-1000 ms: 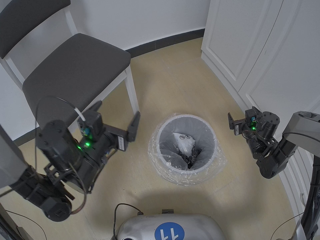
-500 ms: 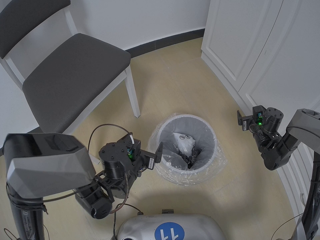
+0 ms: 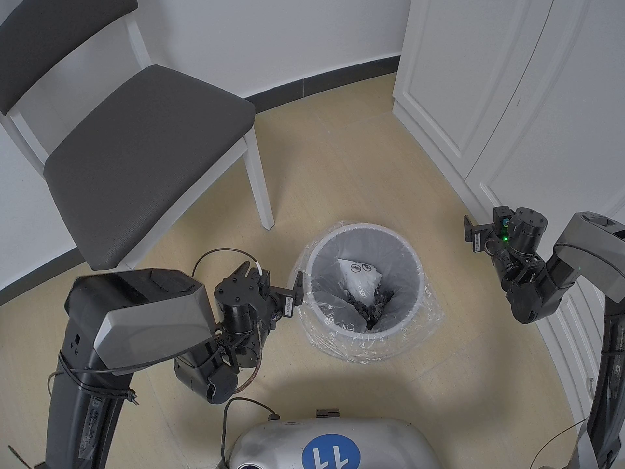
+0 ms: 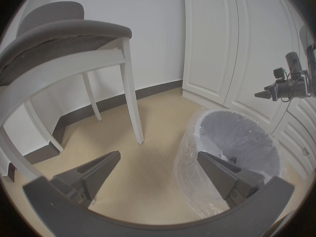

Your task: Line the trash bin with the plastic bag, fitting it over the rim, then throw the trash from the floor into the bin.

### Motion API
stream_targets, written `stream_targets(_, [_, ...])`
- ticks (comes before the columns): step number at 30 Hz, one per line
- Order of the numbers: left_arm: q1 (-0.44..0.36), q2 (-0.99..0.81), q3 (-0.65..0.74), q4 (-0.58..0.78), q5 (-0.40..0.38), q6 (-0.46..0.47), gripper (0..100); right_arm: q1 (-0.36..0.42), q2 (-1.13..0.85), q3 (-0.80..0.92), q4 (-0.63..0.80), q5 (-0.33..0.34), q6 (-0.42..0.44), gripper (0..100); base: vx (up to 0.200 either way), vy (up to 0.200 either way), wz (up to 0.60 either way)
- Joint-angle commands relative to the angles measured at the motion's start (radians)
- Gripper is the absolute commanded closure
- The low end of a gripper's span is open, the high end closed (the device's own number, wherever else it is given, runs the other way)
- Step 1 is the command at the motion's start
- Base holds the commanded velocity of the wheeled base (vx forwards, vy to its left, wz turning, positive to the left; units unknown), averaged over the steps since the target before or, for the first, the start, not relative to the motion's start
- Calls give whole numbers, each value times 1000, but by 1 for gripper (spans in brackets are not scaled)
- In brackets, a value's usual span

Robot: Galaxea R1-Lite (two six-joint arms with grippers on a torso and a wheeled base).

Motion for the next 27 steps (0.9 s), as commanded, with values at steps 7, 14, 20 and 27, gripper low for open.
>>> stream_targets(7, [41,138,-104,9,1,-1,0,-5,10,-8,1,0,1,0,0,0,0])
stream_targets(14, [34,243,-179,24,1,-16,0,-5,42,-17,4,0,-1,0,0,0,0])
stream_targets(20, [45,249,-201,24,1,-16,0,-6,70,-51,29,1,14,0,0,0,0])
stream_targets(27, [77,-49,123,-10,-12,-17,0,-48,-62,-7,85,61,87,0,0,0,0])
